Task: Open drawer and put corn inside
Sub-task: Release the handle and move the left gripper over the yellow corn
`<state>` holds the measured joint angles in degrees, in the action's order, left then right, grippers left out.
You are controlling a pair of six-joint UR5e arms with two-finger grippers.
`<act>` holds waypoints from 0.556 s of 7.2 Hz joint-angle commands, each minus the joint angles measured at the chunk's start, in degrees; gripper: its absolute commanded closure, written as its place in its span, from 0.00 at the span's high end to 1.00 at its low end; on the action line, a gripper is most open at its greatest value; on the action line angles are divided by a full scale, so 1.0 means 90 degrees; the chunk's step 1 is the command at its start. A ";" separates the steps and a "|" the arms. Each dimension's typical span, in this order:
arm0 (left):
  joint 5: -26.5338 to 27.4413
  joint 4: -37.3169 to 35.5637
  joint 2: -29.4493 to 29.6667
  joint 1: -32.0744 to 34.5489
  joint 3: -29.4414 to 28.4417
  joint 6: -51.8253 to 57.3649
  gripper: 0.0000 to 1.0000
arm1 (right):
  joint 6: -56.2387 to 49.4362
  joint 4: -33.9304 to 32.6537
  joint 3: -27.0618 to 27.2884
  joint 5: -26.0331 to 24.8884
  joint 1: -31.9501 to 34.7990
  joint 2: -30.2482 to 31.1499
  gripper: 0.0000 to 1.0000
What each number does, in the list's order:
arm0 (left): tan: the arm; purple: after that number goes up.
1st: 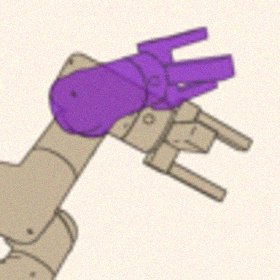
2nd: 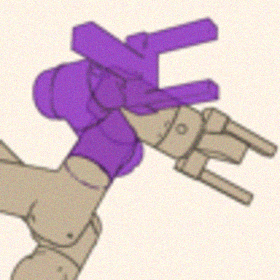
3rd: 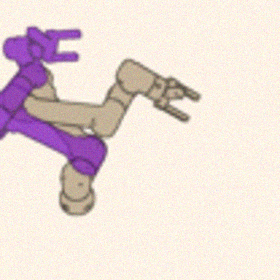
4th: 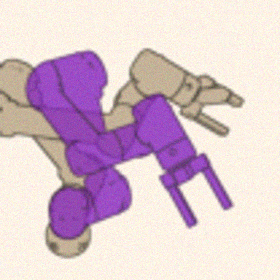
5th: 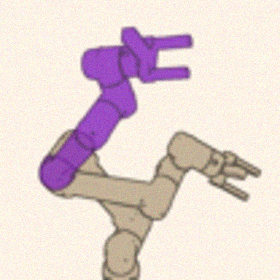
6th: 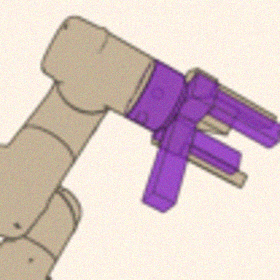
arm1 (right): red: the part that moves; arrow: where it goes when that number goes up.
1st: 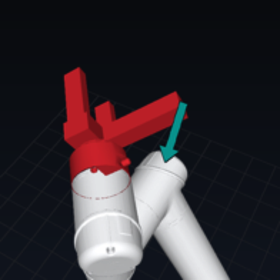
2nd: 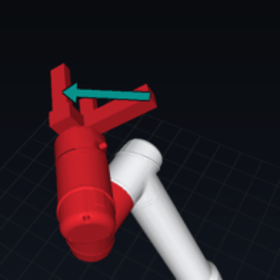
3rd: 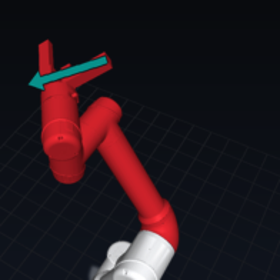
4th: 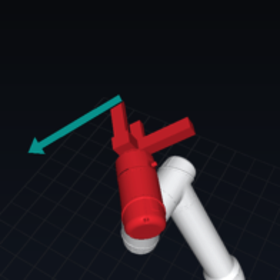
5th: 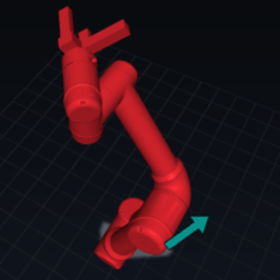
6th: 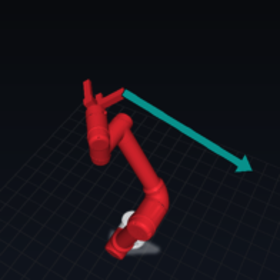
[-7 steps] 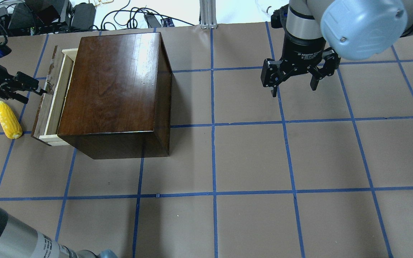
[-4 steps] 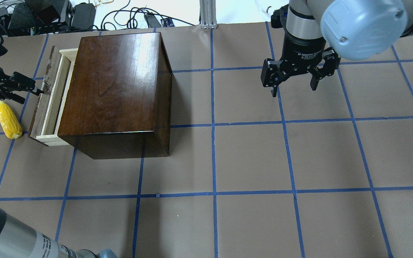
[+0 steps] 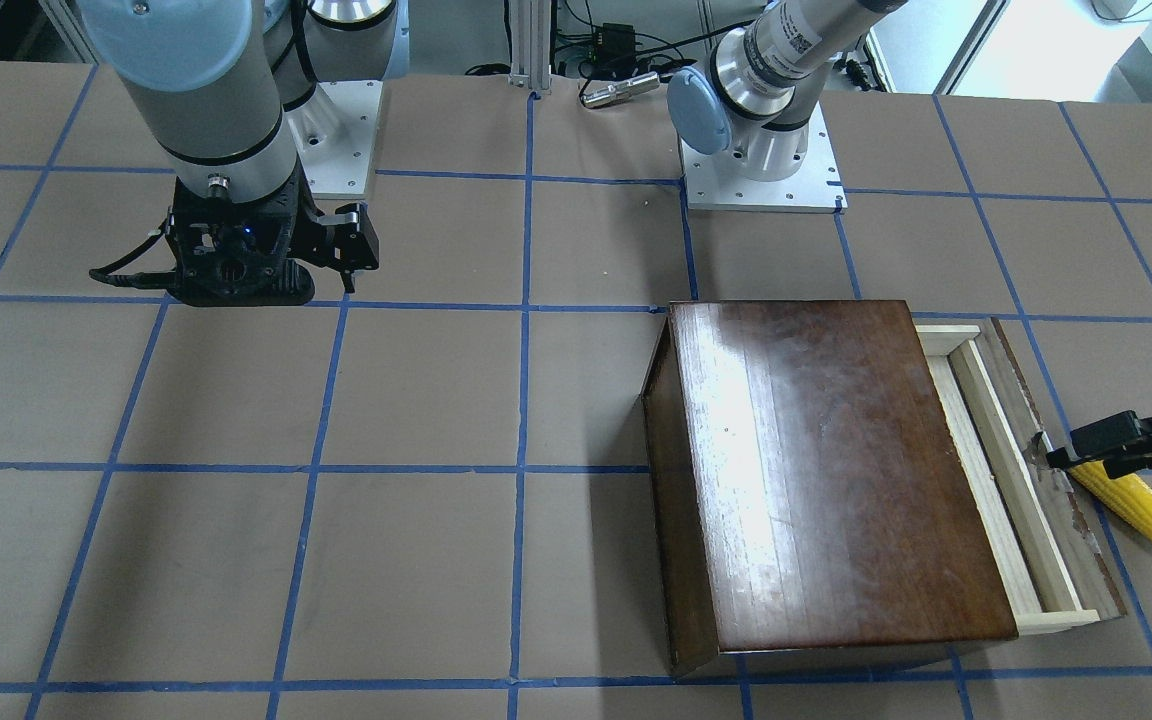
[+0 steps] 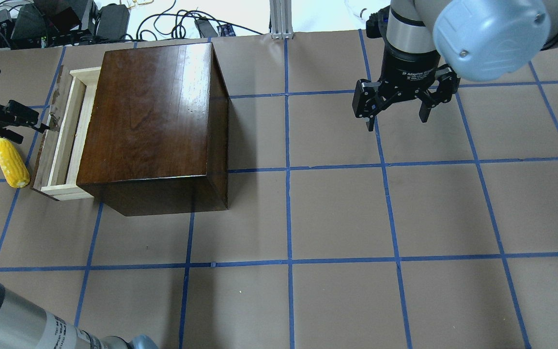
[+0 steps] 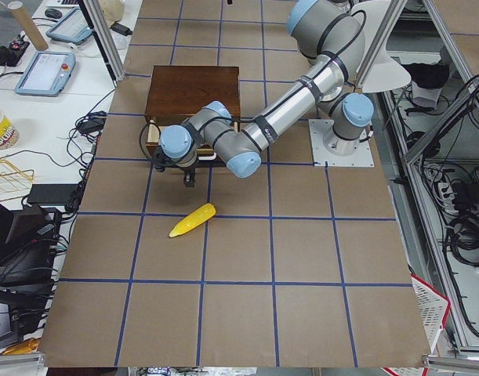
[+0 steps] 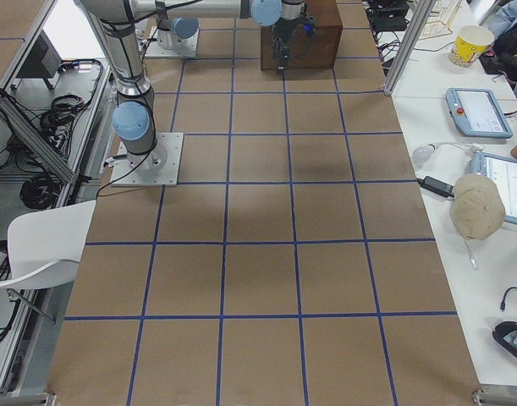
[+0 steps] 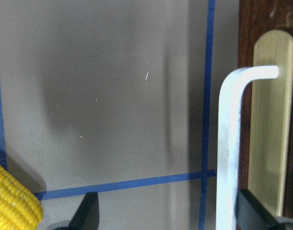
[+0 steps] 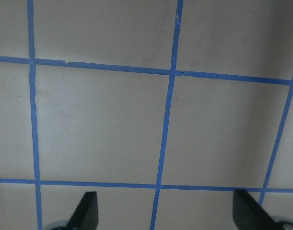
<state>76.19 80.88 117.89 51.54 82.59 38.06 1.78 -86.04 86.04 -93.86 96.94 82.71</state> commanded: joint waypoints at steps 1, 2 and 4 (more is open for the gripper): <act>0.0020 -0.0032 0.0006 -0.0034 -0.0036 0.0010 1.00 | -0.0003 0.0000 0.0000 0.0000 0.0000 0.0000 1.00; 0.0088 -0.0051 0.0006 -0.0034 -0.0046 0.0165 1.00 | -0.0003 0.0000 0.0000 0.0000 0.0000 0.0000 1.00; 0.0206 -0.0090 0.0055 -0.0053 -0.0153 0.0186 1.00 | -0.0003 0.0000 0.0000 0.0000 0.0000 0.0000 1.00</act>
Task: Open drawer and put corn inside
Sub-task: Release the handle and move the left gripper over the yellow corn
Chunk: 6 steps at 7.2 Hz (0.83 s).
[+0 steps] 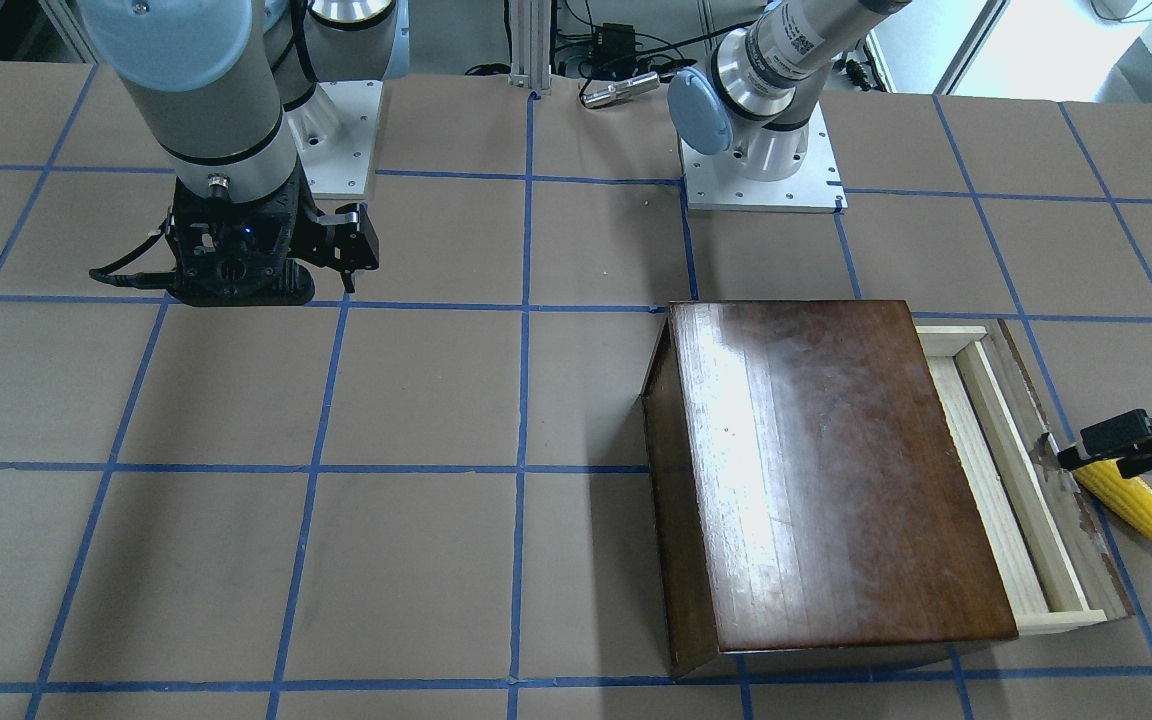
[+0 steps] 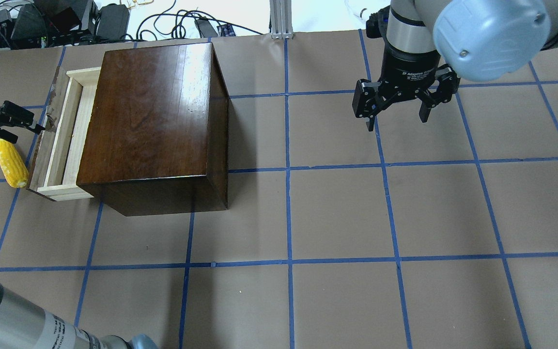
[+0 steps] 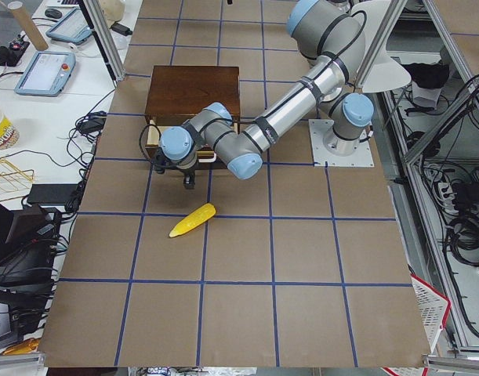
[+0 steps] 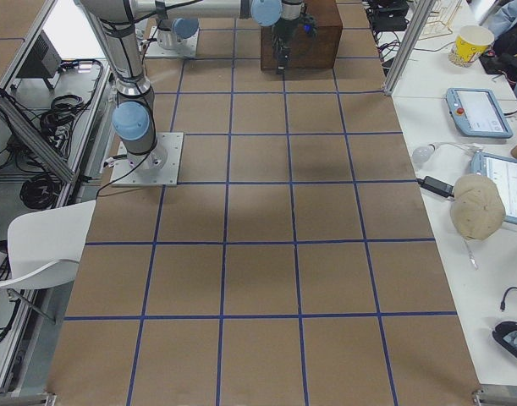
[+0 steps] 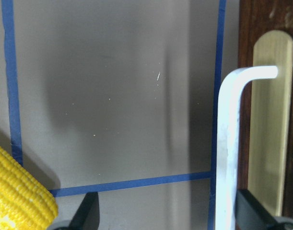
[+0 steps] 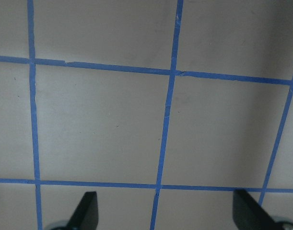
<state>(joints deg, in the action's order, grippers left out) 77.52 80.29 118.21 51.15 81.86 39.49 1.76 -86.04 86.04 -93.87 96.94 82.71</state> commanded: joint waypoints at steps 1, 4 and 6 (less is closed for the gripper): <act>0.0146 -0.0005 0.0030 -0.0115 -0.0111 0.0026 1.00 | 0.0000 0.0000 0.0000 0.0000 0.0000 0.0000 1.00; 0.0137 -0.0044 -0.0107 -0.0427 -0.0296 -0.0584 1.00 | 0.0000 0.0000 0.0000 0.0000 0.0000 0.0000 1.00; 0.0157 -0.1054 0.0107 -0.0624 -0.0171 -0.0823 1.00 | 0.0000 0.0000 0.0000 0.0000 0.0000 0.0000 1.00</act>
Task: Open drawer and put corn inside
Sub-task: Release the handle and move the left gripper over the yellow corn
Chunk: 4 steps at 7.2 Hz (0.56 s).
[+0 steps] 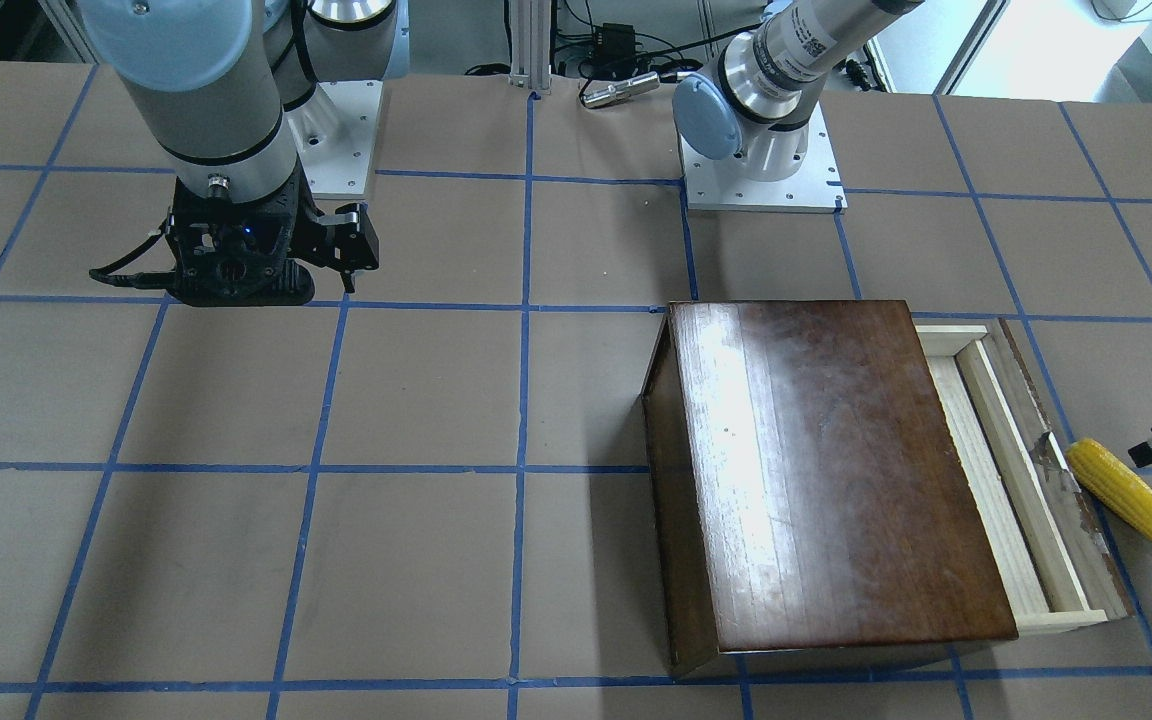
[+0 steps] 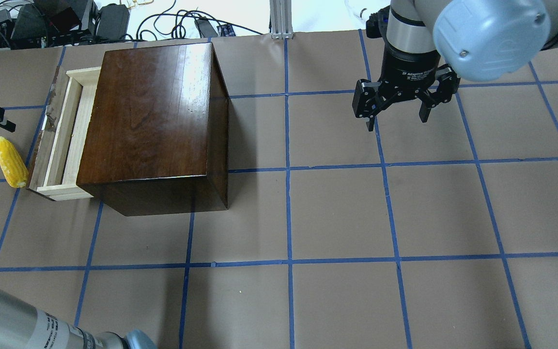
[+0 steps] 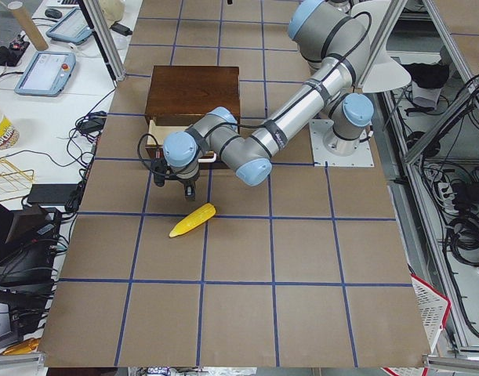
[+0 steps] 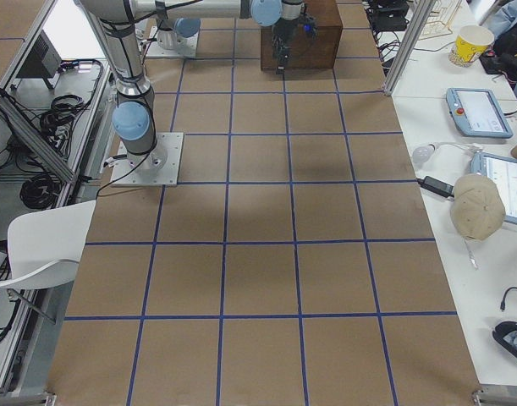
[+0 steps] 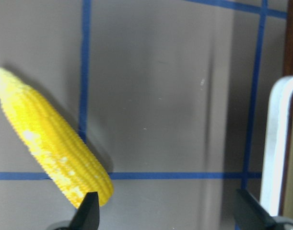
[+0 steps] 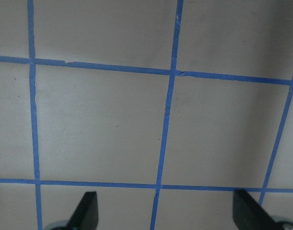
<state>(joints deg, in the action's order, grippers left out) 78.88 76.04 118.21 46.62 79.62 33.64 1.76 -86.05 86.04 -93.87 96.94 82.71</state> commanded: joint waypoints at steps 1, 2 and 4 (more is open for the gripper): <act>0.0014 -0.0703 0.0185 -0.0141 0.0176 -0.0203 1.00 | 0.0000 0.0000 0.0000 0.0000 0.0000 0.0000 1.00; 0.0014 -0.0714 0.0282 -0.0257 0.0264 -0.0300 1.00 | 0.0000 0.0000 0.0000 0.0000 0.0000 0.0000 1.00; 0.0121 -0.1005 0.0623 -0.0287 0.0294 -0.1243 1.00 | 0.0009 0.0000 0.0000 0.0000 0.0000 0.0000 1.00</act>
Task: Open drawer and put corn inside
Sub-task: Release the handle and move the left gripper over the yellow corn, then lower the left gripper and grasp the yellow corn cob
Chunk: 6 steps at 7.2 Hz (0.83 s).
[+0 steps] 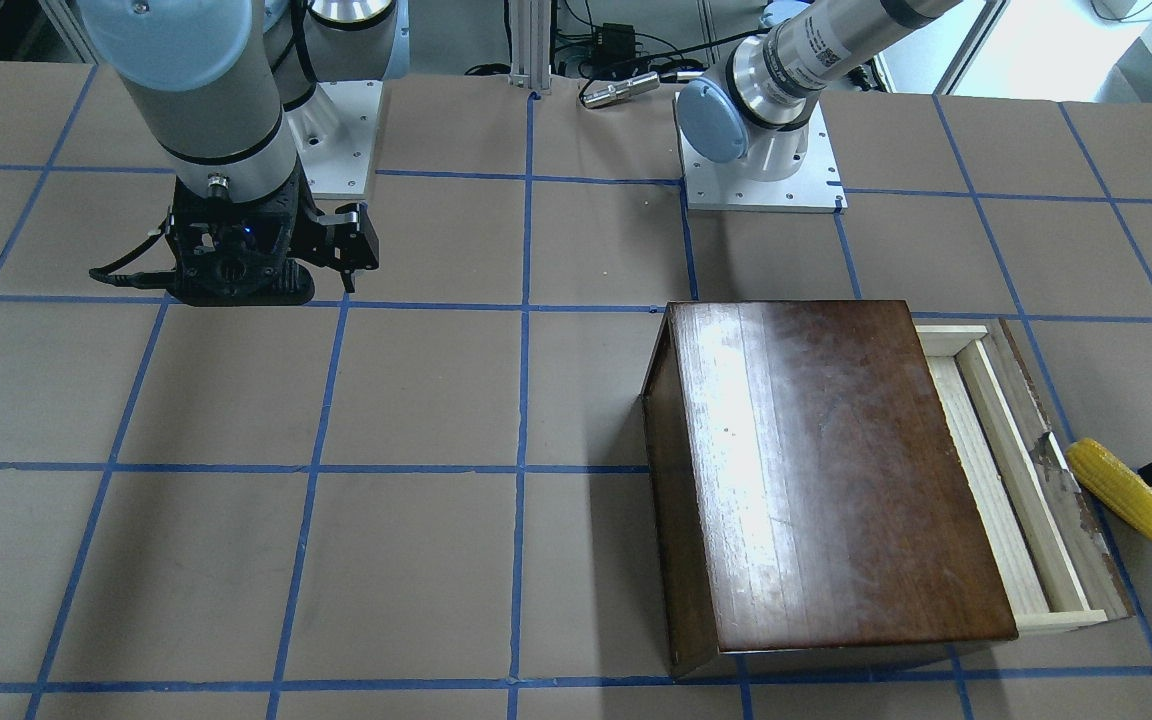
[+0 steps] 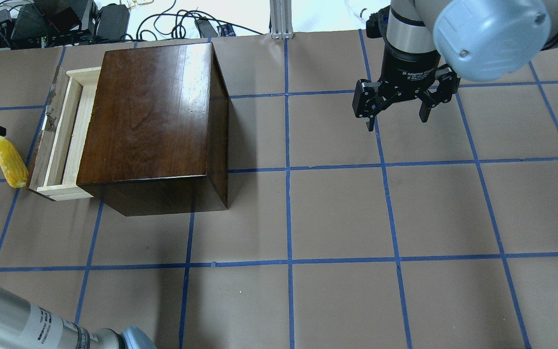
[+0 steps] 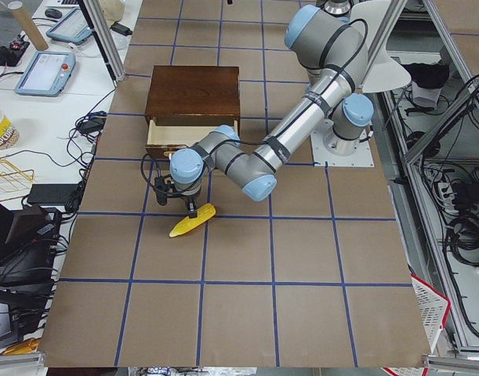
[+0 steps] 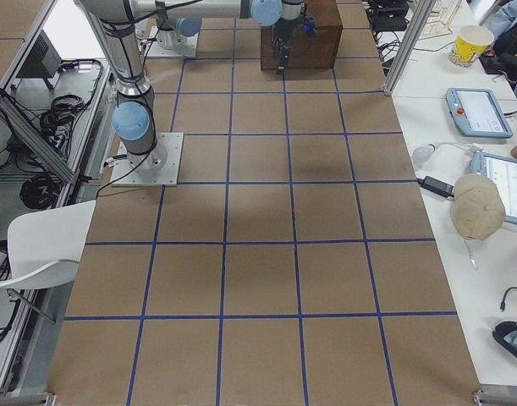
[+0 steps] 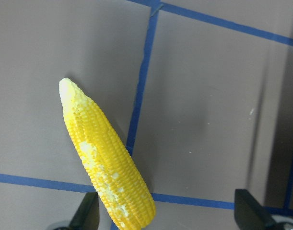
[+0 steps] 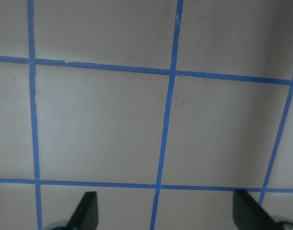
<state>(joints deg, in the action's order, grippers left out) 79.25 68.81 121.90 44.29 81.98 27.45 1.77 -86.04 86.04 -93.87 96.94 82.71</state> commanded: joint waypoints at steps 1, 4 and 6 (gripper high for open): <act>0.0603 -0.0494 0.0380 -0.0028 0.0002 -0.0695 1.00 | -0.0002 0.0000 0.0000 0.0000 0.0000 0.0000 1.00; 0.0745 -0.0624 0.0548 0.0127 -0.0008 -0.1982 1.00 | -0.0002 0.0000 0.0000 0.0000 0.0000 0.0000 1.00; 0.0735 -0.0624 0.0616 0.0255 -0.0008 -0.2277 1.00 | -0.0002 0.0000 0.0000 0.0000 0.0000 0.0000 1.00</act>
<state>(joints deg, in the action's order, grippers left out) 85.85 63.27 126.93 45.98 81.92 8.76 1.80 -86.05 86.04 -93.87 96.94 82.71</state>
